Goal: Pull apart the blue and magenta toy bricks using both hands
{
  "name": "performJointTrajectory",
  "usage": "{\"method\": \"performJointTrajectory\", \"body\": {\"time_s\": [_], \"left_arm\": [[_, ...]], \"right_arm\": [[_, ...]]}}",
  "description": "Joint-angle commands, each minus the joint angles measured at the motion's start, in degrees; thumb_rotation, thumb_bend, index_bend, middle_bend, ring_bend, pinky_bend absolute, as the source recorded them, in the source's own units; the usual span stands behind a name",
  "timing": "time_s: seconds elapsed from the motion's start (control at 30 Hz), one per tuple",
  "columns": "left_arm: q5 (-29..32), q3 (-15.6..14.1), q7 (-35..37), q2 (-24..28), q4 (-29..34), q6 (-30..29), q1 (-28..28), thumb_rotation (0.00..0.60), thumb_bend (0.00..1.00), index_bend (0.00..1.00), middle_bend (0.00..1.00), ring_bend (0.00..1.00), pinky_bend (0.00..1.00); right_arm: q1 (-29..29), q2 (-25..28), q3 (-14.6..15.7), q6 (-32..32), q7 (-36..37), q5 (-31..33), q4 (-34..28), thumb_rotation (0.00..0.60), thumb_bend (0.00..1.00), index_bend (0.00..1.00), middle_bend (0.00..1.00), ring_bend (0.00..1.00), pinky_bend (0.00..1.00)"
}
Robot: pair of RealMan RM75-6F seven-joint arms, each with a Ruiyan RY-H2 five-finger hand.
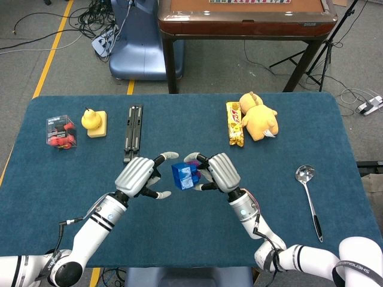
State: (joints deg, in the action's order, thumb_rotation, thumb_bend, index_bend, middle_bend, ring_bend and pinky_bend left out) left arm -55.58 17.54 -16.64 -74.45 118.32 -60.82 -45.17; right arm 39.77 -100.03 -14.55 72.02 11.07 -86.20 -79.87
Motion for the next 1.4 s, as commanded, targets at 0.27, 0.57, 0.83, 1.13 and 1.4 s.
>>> {"method": "performJointTrajectory", "body": {"time_s": [0.27, 0.57, 0.83, 1.13, 1.4], "left_arm": [[0.98, -0.25, -0.34, -2.22, -0.47, -1.22, -1.31, 0.6, 0.02, 0.18, 1.0, 0.97, 1.0], [2.59, 0.34, -1.63, -5.06, -1.38, -3.03, -2.92, 0.6, 0.02, 0.21, 1.0, 0.98, 1.0], [2.75, 0.45, -2.66, -6.74, -1.66, -5.7, -3.16, 0.6, 0.02, 0.29, 1.0, 0.98, 1.0], [3.17, 0.59, -3.34, -7.54, -1.72, -7.24, -3.23, 0.6, 0.02, 0.42, 1.0, 0.98, 1.0], [2.74, 0.38, -4.87, -9.08, -2.38, -9.59, -3.11, 0.6, 0.02, 0.46, 1.0, 0.99, 1.0]], "right_arm": [[0.61, -1.58, -0.71, 0.4, 0.93, 0.67, 1.72, 0.6, 0.09, 0.52, 1.0, 1.0, 1.0], [1.23, -2.83, -1.11, 0.69, 1.68, 0.87, 2.63, 0.6, 0.09, 0.52, 1.0, 1.0, 1.0], [1.45, -3.34, -1.31, 0.82, 1.55, 1.28, 2.78, 0.6, 0.09, 0.52, 1.0, 1.0, 1.0], [1.64, -3.59, -1.53, 0.89, 1.65, 1.58, 2.93, 0.6, 0.09, 0.52, 1.0, 1.0, 1.0], [1.65, -3.78, -1.41, 0.96, 2.06, 1.66, 3.12, 0.6, 0.09, 0.52, 1.0, 1.0, 1.0]]}}
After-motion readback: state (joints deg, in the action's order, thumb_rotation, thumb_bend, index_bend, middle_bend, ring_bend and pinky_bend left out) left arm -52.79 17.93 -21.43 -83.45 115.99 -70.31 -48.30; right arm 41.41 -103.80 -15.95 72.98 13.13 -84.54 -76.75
